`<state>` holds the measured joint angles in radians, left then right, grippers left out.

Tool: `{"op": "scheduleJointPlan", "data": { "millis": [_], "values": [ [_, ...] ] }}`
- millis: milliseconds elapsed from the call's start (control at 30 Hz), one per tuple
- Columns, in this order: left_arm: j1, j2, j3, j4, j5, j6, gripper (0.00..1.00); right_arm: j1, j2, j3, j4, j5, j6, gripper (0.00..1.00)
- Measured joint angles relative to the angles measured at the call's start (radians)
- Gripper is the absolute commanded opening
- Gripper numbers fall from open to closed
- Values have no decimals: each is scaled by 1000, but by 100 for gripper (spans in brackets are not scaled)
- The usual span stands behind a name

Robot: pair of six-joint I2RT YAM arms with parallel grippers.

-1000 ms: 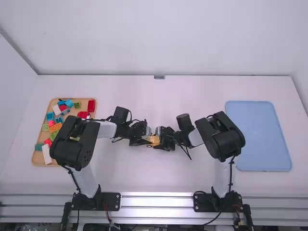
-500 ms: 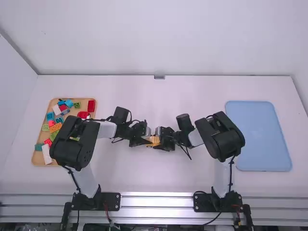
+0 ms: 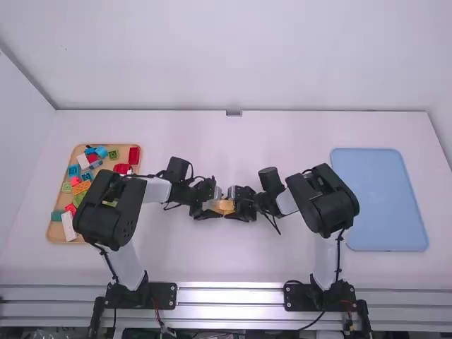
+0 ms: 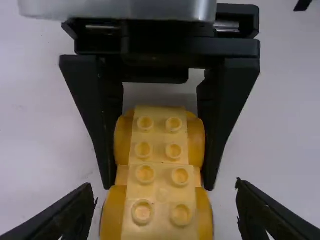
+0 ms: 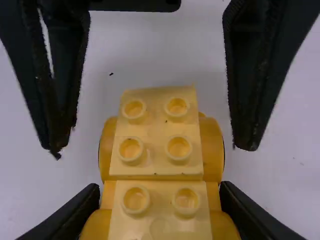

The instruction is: Assemble lego blocks to make yellow taxi

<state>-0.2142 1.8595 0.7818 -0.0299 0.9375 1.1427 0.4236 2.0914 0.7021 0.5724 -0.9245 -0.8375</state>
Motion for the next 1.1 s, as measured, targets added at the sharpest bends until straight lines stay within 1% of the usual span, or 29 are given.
{"op": "scheduleJointPlan", "data": {
  "millis": [100,233,300,333,367,400,533,667,767,967,1100],
  "values": [
    [4,-29,11,-47,0,0,75,0,0,0,0,0,0,50],
    [7,-109,37,-86,1,0,75,0,0,0,0,0,-1,50],
    [8,-142,50,-88,1,-2,50,0,0,0,0,0,0,50],
    [8,-152,52,-87,4,-2,7,0,0,0,1,0,0,50],
    [8,-152,52,-87,4,-2,7,0,0,0,1,0,0,50],
    [8,-153,51,-90,3,-3,2,0,0,0,0,0,0,50],
    [7,-153,31,-85,0,0,2,0,0,0,0,0,0,50],
    [6,-153,-14,-40,-13,0,3,0,0,0,0,0,0,50],
    [3,-153,-40,-11,-32,-2,2,0,0,0,0,0,0,50],
    [2,-153,-101,122,-61,-57,2,0,0,0,1,0,0,50],
    [2,-152,-125,161,-86,-101,2,0,0,0,0,0,0,50]
  ]
}}
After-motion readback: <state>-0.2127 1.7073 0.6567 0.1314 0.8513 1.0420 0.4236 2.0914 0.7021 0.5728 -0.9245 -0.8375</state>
